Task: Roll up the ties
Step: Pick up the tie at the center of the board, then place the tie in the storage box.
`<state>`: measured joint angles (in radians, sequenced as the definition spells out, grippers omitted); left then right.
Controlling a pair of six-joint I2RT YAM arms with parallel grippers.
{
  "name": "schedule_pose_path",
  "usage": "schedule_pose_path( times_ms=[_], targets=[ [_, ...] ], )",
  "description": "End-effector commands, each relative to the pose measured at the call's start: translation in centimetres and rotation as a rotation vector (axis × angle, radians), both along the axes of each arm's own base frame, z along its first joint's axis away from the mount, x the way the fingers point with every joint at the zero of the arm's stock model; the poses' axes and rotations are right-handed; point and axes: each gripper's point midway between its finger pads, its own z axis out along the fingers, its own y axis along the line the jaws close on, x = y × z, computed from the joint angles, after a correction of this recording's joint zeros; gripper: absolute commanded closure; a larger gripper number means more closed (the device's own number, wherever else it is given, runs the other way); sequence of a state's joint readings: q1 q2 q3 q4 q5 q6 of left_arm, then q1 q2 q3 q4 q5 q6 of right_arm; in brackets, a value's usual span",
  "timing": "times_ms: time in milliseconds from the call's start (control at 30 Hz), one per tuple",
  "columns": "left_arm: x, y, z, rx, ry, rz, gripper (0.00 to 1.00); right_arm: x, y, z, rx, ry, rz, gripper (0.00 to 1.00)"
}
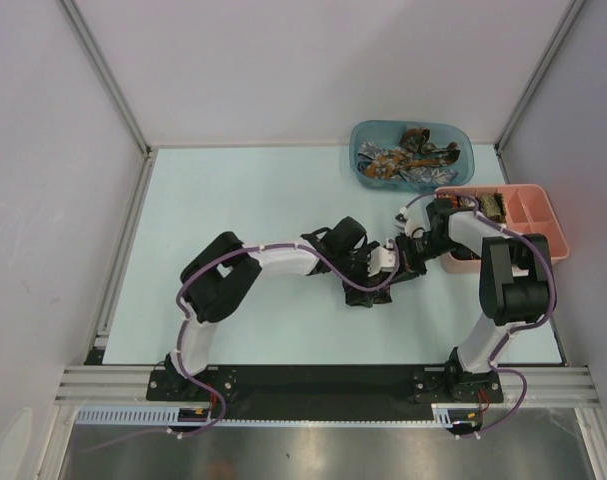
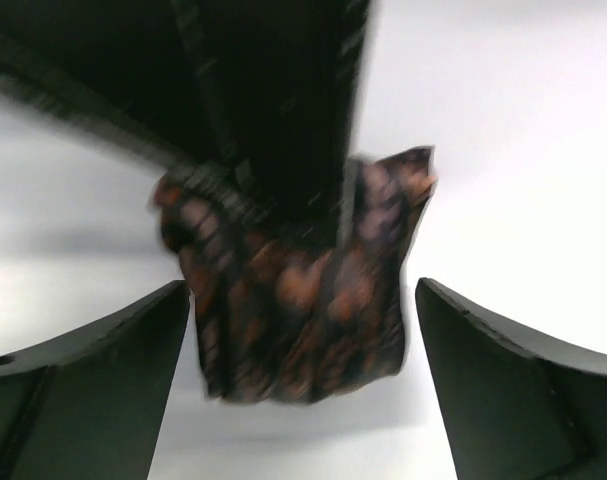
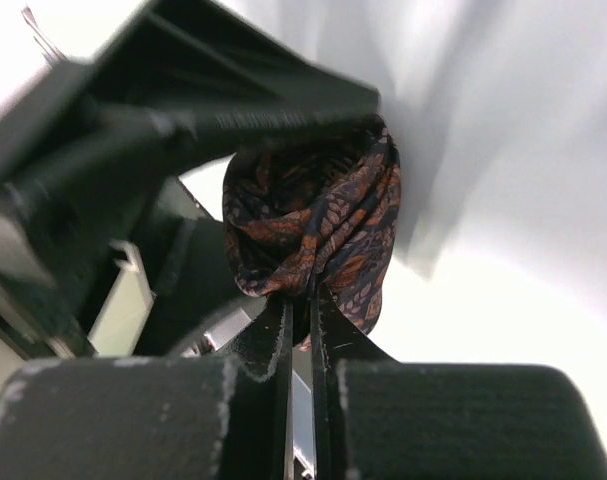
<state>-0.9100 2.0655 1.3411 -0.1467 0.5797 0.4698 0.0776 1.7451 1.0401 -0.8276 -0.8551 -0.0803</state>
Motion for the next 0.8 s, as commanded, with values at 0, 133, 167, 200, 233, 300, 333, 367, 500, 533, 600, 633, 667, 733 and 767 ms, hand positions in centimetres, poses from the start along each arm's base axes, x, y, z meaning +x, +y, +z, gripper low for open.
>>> schedule_pose_path(
  times_ms=[0,133,167,200,233,300,333,367,500,533,600,633,667,733,767],
  targets=[
    [1.1,1.3,5.6,-0.046,-0.009,0.045,0.01,0.4,-0.1,3.0,0.000,-0.087,0.024,1.00],
    [1.7,2.9,9.5,-0.079,-0.024,0.069,0.00,1.3,-1.0,5.3,-0.032,-0.160,0.023,1.00],
    [1.3,3.6,10.9,-0.082,-0.034,0.073,0.01,1.7,-1.3,5.9,-0.038,-0.190,0.030,1.00],
    [1.5,4.1,11.4,-0.077,-0.048,0.079,0.01,2.6,-1.8,7.1,-0.045,-0.236,0.024,1.00],
    [1.3,4.6,11.8,-0.072,-0.058,0.081,0.00,2.6,-2.3,8.1,-0.061,-0.255,0.025,1.00],
    [0.9,5.9,12.8,-0.055,-0.086,0.091,0.00,3.8,-3.4,10.2,-0.087,-0.344,0.030,1.00],
    [0.9,6.3,13.1,-0.050,-0.094,0.101,0.01,3.8,-4.8,10.8,-0.121,-0.347,0.007,1.00],
    [0.6,6.8,13.2,-0.039,-0.093,0.106,0.01,4.0,-5.6,11.3,-0.143,-0.381,0.022,1.00],
    [0.2,8.1,14.6,-0.048,-0.106,0.150,0.00,4.7,-10.8,13.8,-0.284,-0.443,-0.021,1.00],
    [0.1,8.2,14.8,-0.050,-0.100,0.155,0.01,5.3,-12.8,14.8,-0.327,-0.475,-0.056,1.00],
    [-0.3,8.4,15.5,-0.063,-0.091,0.162,0.00,5.2,-15.4,14.8,-0.418,-0.480,-0.048,1.00],
    [-0.4,8.4,15.6,-0.068,-0.088,0.161,0.01,5.5,-17.3,15.5,-0.460,-0.496,-0.085,1.00],
    [-0.5,8.4,15.7,-0.069,-0.089,0.161,0.01,5.8,-18.5,15.3,-0.483,-0.484,-0.093,1.00],
    [-0.5,8.6,15.7,-0.067,-0.089,0.170,0.01,5.7,-21.9,15.9,-0.567,-0.483,-0.122,1.00],
    [-0.6,8.7,15.7,-0.065,-0.085,0.168,0.00,6.1,-23.3,15.4,-0.587,-0.466,-0.130,1.00]
  ],
)
